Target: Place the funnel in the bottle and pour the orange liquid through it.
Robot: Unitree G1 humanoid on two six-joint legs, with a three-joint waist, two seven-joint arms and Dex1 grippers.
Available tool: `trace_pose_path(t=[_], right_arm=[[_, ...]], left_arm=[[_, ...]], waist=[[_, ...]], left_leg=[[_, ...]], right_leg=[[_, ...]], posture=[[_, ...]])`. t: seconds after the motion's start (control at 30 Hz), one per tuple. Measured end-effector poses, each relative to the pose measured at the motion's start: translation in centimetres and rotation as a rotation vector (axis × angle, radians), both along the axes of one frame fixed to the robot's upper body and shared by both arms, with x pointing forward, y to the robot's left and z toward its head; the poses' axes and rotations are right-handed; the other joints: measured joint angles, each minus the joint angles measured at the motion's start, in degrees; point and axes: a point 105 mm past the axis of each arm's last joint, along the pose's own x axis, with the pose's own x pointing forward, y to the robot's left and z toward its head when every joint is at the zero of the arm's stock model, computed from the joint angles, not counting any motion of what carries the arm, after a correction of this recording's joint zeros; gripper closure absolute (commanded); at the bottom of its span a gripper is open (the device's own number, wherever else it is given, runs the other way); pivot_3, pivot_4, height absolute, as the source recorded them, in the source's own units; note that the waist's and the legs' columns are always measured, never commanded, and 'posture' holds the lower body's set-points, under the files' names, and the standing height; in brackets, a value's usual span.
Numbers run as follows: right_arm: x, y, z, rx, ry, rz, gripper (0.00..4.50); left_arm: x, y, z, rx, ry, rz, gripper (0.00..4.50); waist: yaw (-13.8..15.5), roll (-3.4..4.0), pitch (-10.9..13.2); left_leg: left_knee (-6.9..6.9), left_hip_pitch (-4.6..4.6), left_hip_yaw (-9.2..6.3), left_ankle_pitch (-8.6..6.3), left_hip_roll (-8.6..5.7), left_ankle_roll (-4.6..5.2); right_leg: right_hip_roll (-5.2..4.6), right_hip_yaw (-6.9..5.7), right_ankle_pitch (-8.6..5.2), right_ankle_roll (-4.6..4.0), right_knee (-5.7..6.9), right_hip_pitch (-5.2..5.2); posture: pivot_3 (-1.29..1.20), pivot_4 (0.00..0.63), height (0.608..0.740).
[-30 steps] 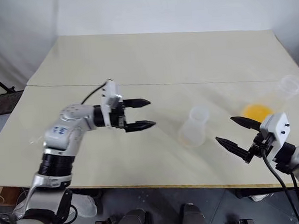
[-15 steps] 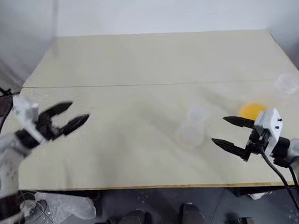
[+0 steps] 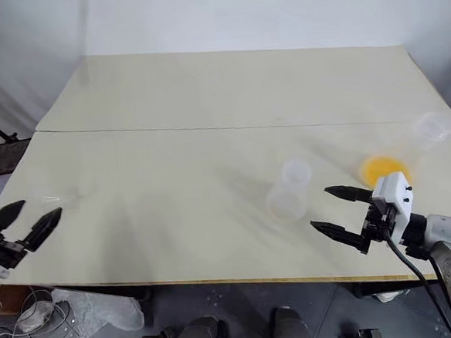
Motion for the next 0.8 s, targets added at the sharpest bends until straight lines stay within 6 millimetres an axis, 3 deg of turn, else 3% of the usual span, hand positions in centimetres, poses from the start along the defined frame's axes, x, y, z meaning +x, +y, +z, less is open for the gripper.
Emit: trace_pose_path(t=[0.1, 0.3, 0.53, 0.8], right_arm=[[0.1, 0.1, -0.1, 0.000, 0.001, 0.001, 0.00], [0.3, 0.2, -0.1, -0.001, 0.001, 0.007, 0.00], [0.8, 0.6, 0.0, 0.001, -0.004, 0.023, 0.00], [1.0, 0.5, -0.1, -0.003, -0.001, 0.020, 0.00]], left_arm=[[-0.3, 2.9, -0.8, -0.047, 0.054, 0.127, 0.01], [-0.1, 5.3, -2.6, -0.141, 0.133, 0.226, 0.01], [3.0, 4.9, -2.7, -0.176, 0.134, 0.159, 0.01], [6.1, 4.4, -4.5, -0.186, 0.178, 0.097, 0.01]], waist=[[-0.3, 0.01, 0.0], [-0.5, -0.01, 0.0], [-0.7, 0.00, 0.0], [-1.0, 0.00, 0.0]], left_leg=[[-0.02, 0.00, 0.00, 0.00, 0.01, 0.00], [-0.02, -0.01, -0.01, -0.01, 0.01, 0.01], [-0.02, -0.01, 0.01, -0.01, 0.00, 0.00], [-0.02, -0.05, 0.04, -0.02, -0.01, -0.01]], right_leg=[[0.01, 0.02, 0.00, 0.00, 0.01, -0.02], [-0.01, 0.02, 0.00, 0.00, 0.01, -0.01], [-0.01, 0.01, 0.00, 0.00, 0.02, -0.05], [0.02, -0.03, 0.00, 0.00, 0.21, -0.09]], posture=[[0.00, 0.150, 0.740], [0.00, 0.150, 0.740], [0.00, 0.150, 0.740], [0.00, 0.150, 0.740]])
